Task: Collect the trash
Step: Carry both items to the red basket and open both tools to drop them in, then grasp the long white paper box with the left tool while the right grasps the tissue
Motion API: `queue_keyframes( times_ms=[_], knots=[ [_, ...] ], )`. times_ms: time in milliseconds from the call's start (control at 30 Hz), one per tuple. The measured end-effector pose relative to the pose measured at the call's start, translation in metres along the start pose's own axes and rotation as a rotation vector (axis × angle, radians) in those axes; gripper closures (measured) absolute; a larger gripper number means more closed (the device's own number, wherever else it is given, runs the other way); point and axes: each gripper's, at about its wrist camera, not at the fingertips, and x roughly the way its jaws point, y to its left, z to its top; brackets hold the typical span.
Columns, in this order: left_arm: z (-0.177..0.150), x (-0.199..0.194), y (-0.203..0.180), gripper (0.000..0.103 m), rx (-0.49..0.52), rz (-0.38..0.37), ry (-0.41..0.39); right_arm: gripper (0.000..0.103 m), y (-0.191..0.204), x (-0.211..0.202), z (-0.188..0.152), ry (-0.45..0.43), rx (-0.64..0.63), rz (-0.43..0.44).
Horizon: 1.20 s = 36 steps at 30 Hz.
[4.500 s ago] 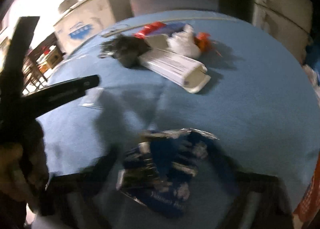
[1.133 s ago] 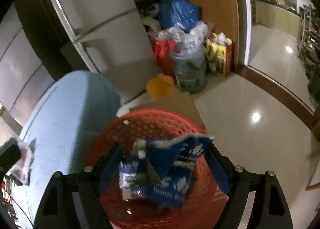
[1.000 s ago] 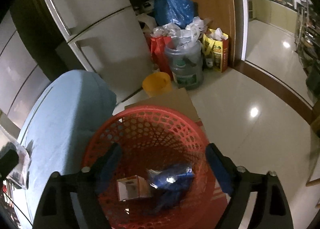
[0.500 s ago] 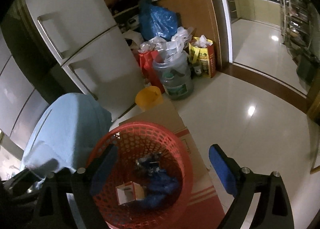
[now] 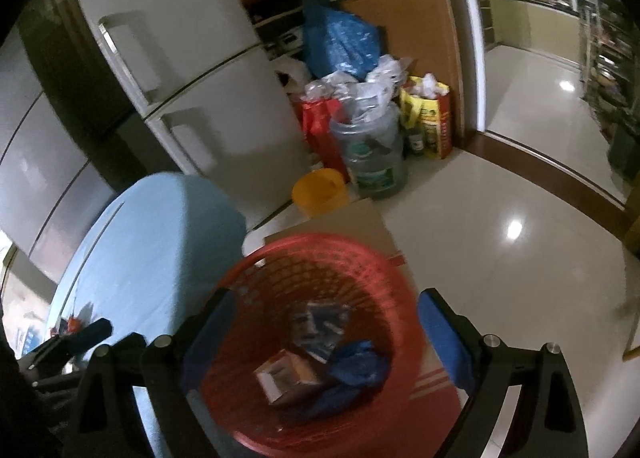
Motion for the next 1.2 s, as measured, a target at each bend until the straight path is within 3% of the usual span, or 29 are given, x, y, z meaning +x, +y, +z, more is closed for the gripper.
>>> queue_keyframes(
  times_ms=[167,300,400,533,733,800,867,900,1100,1200],
  knots=[
    [-0.031,-0.028,0.064,0.030,-0.127,0.100,-0.024,0.009,0.037,0.006,-0.013,0.034,-0.069,0.039],
    [-0.056,-0.049,0.118,0.028,-0.279,0.232,-0.046,0.009,0.067,0.008,-0.026,0.050,-0.121,0.069],
    [-0.073,-0.056,0.171,0.024,-0.489,0.362,-0.045,0.009,0.095,0.009,-0.035,0.067,-0.170,0.097],
    [-0.085,-0.048,0.220,0.024,-0.685,0.456,-0.012,0.009,0.129,0.002,-0.048,0.069,-0.250,0.128],
    [-0.082,-0.020,0.245,0.024,-0.768,0.549,0.050,0.009,0.160,-0.009,-0.064,0.072,-0.335,0.143],
    [-0.088,-0.013,0.254,0.024,-0.809,0.525,0.070,0.009,0.166,-0.010,-0.069,0.077,-0.355,0.140],
    [-0.096,-0.014,0.259,0.041,-0.828,0.454,0.042,0.009,0.172,-0.012,-0.072,0.078,-0.372,0.136],
    [-0.099,-0.017,0.260,0.043,-0.813,0.445,0.042,0.009,0.174,-0.013,-0.074,0.079,-0.376,0.136],
    [-0.143,-0.042,0.275,0.050,-0.813,0.343,0.030,0.009,0.197,-0.006,-0.079,0.096,-0.406,0.159],
    [-0.166,-0.060,0.288,0.051,-0.813,0.345,0.024,0.009,0.218,-0.003,-0.087,0.109,-0.448,0.189]
  ],
)
